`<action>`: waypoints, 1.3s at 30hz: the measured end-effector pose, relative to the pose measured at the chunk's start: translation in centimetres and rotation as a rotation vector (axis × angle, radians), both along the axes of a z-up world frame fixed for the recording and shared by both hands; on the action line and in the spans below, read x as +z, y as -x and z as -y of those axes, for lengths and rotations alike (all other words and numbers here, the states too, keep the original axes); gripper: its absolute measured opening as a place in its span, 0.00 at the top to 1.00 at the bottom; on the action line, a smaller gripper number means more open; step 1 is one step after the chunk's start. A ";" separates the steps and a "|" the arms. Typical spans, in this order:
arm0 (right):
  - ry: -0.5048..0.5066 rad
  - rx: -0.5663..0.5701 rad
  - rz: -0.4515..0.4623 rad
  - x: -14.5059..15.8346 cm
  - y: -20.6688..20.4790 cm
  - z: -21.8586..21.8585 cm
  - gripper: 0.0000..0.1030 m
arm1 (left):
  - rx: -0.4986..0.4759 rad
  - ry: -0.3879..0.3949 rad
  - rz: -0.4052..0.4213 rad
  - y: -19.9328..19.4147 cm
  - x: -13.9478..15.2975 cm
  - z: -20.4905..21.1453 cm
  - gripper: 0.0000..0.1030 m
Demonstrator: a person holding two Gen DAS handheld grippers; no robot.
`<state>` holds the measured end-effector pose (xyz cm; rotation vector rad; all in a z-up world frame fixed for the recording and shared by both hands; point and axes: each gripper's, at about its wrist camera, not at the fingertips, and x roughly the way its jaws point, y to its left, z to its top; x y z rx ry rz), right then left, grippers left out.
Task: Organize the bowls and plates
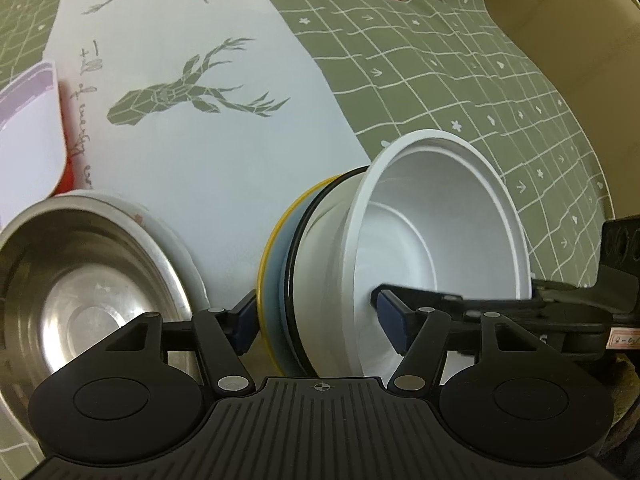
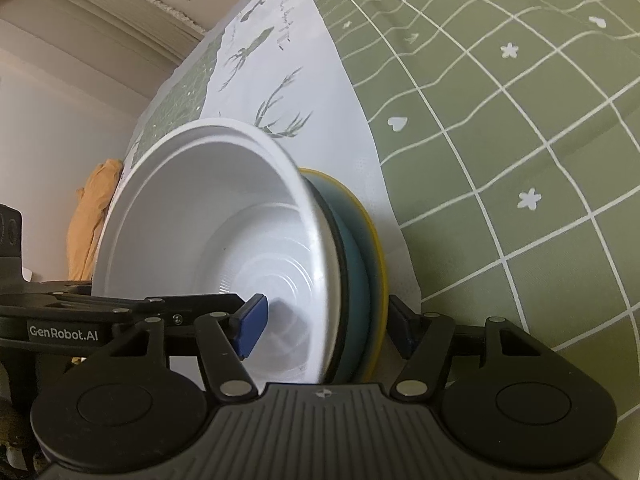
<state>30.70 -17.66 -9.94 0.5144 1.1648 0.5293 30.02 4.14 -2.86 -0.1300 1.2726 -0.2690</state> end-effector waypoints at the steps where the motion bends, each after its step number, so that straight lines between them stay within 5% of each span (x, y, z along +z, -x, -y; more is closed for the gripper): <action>1: 0.008 -0.006 0.013 0.2 0.1 0.0 0.37 | -0.006 -0.012 0.005 0.2 0.1 0.1 0.36; 13: 0.092 -0.023 0.107 1.7 1.3 0.3 0.37 | -0.007 0.002 0.016 1.0 0.7 0.1 0.36; 39: 0.006 0.009 -0.085 -0.1 -0.4 -0.6 0.38 | 0.008 0.013 -0.026 -0.2 0.1 0.0 0.33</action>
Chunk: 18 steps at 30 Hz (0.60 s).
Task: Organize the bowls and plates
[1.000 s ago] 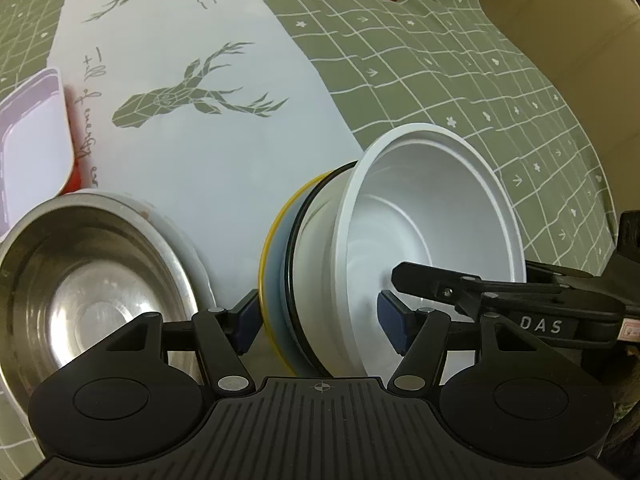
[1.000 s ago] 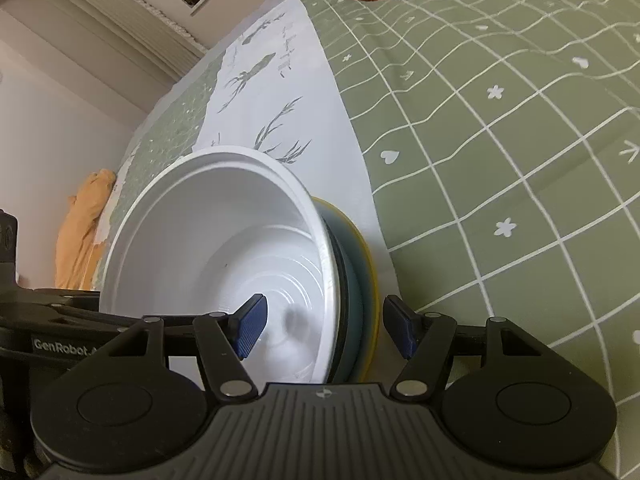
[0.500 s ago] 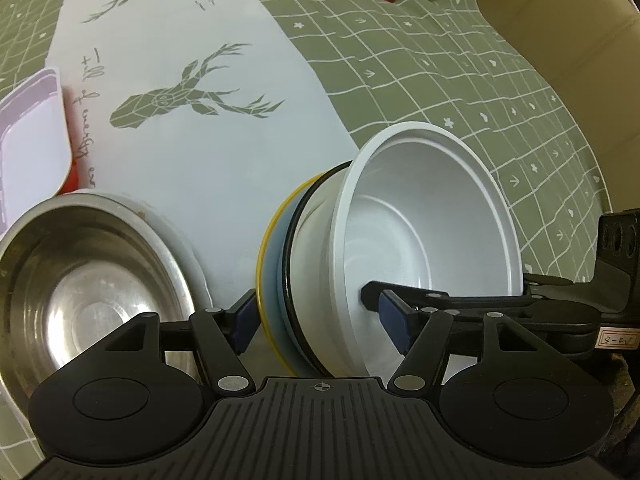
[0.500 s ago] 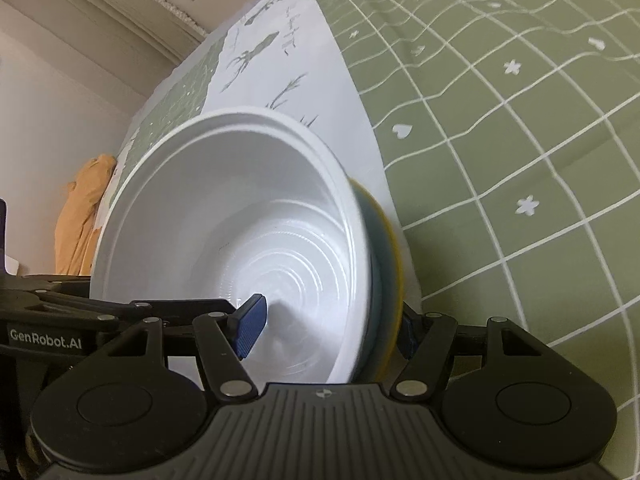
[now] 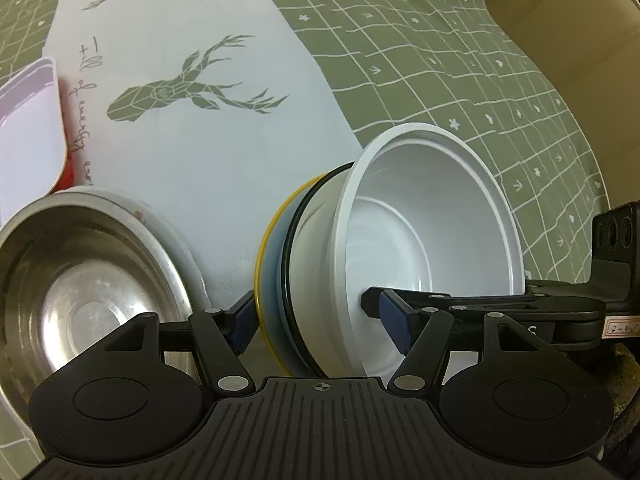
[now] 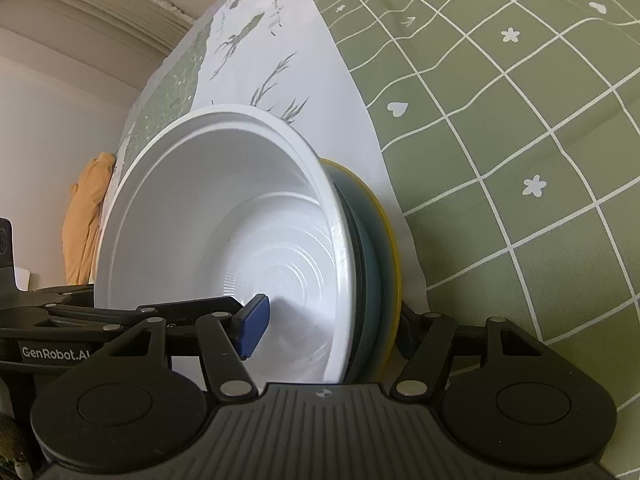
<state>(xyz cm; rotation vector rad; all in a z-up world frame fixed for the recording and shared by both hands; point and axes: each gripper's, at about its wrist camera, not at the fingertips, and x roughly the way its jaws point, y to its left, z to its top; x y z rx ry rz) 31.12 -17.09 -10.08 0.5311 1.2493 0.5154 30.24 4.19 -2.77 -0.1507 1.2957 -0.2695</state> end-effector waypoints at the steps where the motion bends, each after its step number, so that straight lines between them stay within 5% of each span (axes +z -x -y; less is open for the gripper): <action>1: -0.003 -0.003 -0.007 0.0 -0.1 0.0 0.38 | 0.004 0.004 -0.008 -0.2 0.0 0.0 0.33; 18: -0.036 -0.037 -0.041 -0.1 0.3 0.3 0.40 | 0.029 0.022 -0.012 -0.2 -0.2 -0.4 0.32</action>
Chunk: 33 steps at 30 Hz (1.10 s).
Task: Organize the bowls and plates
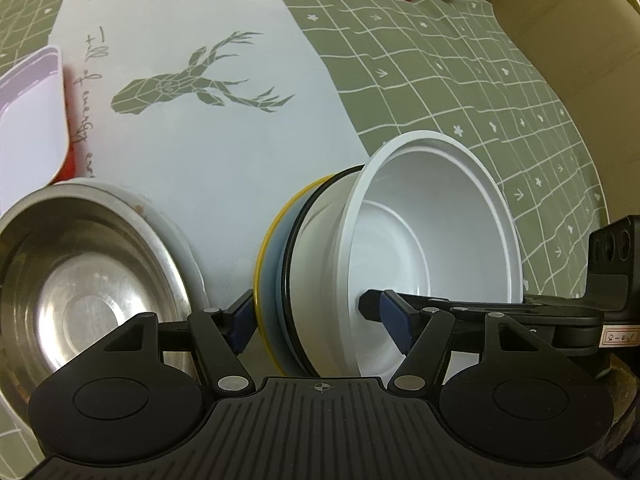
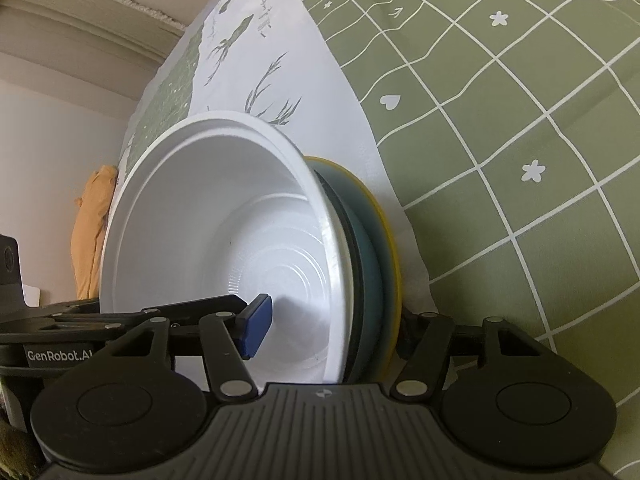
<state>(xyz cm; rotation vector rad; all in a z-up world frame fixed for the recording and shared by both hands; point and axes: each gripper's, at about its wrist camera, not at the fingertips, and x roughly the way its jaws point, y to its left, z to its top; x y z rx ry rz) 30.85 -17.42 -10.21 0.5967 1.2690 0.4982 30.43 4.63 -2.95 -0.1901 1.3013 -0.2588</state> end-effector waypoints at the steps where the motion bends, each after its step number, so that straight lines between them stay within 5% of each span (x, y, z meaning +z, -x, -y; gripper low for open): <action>1: 0.004 0.001 0.000 0.1 0.0 -0.1 0.40 | -0.002 0.003 0.000 0.0 0.0 -0.1 0.32; 18: 0.070 0.048 0.065 0.7 -0.6 -0.8 0.40 | -0.022 -0.011 0.014 0.1 -0.1 -0.1 0.36; 33: 0.050 0.028 0.006 0.3 -0.8 -0.4 0.44 | 0.010 0.040 -0.023 -0.1 -0.7 -0.3 0.35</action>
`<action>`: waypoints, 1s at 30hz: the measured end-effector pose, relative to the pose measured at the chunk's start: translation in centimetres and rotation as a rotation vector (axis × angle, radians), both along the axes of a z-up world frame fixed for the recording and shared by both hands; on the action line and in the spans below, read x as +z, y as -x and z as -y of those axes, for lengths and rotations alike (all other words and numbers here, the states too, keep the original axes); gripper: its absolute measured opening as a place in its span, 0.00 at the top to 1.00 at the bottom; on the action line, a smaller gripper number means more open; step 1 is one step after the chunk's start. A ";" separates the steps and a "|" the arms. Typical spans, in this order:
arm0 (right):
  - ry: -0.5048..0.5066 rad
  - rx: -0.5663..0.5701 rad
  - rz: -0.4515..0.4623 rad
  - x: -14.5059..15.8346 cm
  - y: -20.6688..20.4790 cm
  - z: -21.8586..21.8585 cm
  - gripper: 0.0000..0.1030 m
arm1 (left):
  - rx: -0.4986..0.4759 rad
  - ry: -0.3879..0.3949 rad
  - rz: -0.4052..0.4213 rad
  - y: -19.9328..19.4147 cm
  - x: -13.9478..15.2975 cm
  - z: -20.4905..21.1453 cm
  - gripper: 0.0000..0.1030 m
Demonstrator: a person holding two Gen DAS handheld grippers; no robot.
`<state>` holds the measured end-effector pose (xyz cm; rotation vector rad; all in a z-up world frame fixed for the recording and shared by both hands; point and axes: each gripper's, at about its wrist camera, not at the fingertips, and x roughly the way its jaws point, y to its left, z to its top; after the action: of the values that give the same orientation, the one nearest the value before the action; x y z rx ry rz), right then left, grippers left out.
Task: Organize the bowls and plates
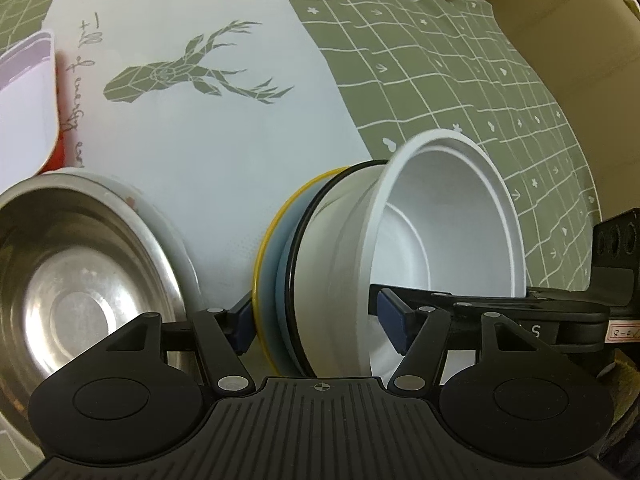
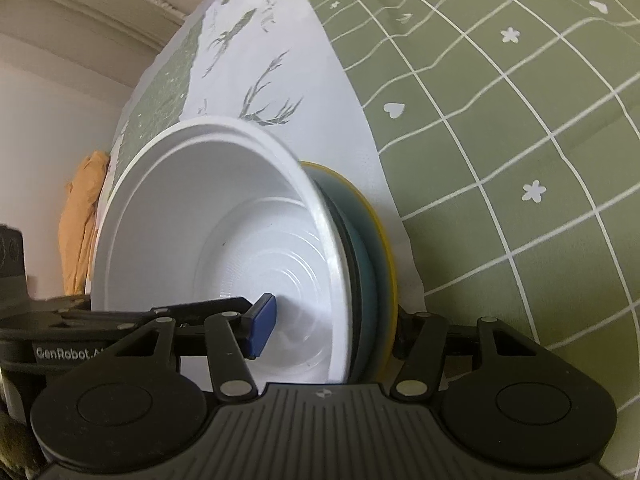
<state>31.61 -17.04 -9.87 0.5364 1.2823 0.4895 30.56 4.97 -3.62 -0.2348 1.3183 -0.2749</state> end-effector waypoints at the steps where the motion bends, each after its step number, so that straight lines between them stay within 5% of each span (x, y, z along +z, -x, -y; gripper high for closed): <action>1: 0.001 -0.005 -0.006 0.1 0.0 0.0 0.44 | 0.000 0.003 -0.001 0.0 0.1 0.0 0.36; 18: 0.031 -0.011 0.039 4.2 1.4 -2.2 0.44 | 0.014 0.039 0.085 2.4 3.8 -2.6 0.35; 30: 0.076 0.116 0.113 7.8 2.2 -11.8 0.44 | 0.132 0.070 0.160 6.5 5.9 -12.2 0.35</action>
<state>29.38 -5.26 -2.08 0.3670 1.2233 0.5579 24.04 17.15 2.32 -0.3506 1.1313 -0.2228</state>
